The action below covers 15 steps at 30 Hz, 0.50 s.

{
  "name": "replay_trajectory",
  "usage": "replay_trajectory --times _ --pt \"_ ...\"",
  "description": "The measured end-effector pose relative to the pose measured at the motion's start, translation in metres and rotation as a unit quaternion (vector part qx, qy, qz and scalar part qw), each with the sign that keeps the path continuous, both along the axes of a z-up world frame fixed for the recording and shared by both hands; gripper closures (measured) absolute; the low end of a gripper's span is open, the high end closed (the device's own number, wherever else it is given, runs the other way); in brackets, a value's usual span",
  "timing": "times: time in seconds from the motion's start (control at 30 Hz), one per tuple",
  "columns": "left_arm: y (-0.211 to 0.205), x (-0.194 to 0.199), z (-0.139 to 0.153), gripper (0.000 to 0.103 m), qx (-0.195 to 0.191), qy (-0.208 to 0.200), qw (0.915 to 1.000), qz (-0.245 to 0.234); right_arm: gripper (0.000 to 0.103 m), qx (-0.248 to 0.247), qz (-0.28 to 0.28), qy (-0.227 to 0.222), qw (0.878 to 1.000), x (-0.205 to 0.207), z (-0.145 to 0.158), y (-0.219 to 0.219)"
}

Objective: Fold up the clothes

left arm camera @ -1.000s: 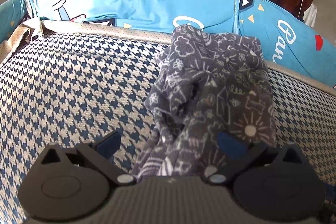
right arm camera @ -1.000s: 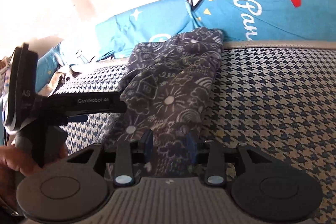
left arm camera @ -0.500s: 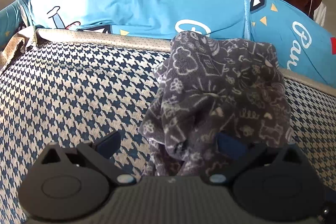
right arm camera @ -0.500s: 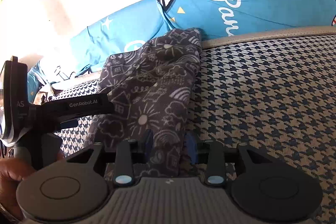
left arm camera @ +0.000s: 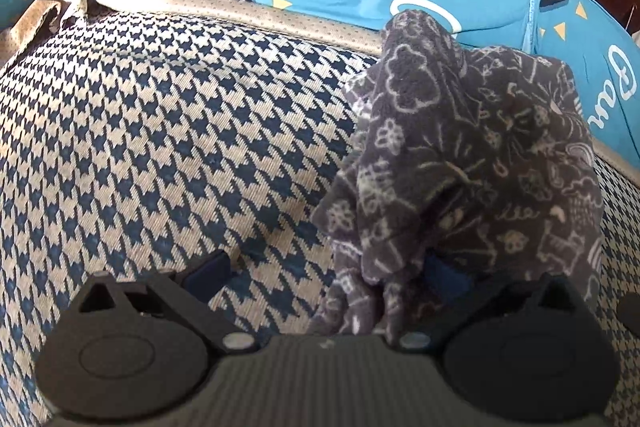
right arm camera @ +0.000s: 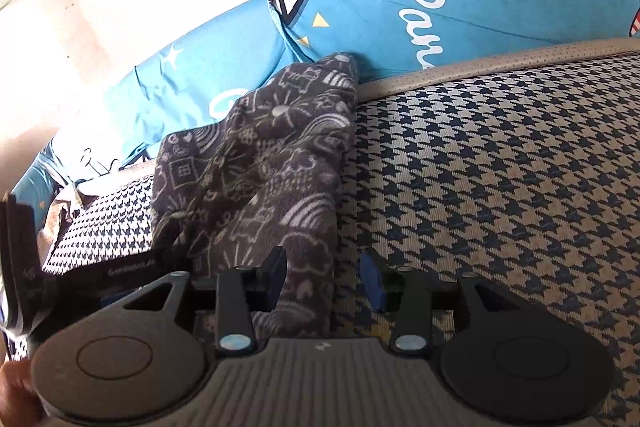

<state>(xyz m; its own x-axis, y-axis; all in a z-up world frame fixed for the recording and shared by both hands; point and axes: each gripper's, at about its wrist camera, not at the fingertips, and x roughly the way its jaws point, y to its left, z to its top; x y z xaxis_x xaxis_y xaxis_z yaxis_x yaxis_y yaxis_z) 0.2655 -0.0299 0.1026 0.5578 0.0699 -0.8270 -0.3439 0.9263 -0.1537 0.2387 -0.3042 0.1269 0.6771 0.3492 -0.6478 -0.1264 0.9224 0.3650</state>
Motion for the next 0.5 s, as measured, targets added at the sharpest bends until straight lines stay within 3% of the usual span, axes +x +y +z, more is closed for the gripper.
replay_trajectory --times 0.27,0.5 --pt "-0.014 -0.006 0.019 0.000 0.018 -0.009 0.9997 -0.013 0.061 0.012 -0.019 0.004 1.000 0.026 -0.012 0.003" --pt "-0.017 -0.006 0.046 0.000 0.024 -0.061 0.9977 -0.013 0.061 0.034 -0.027 0.005 0.999 0.038 -0.017 0.006"
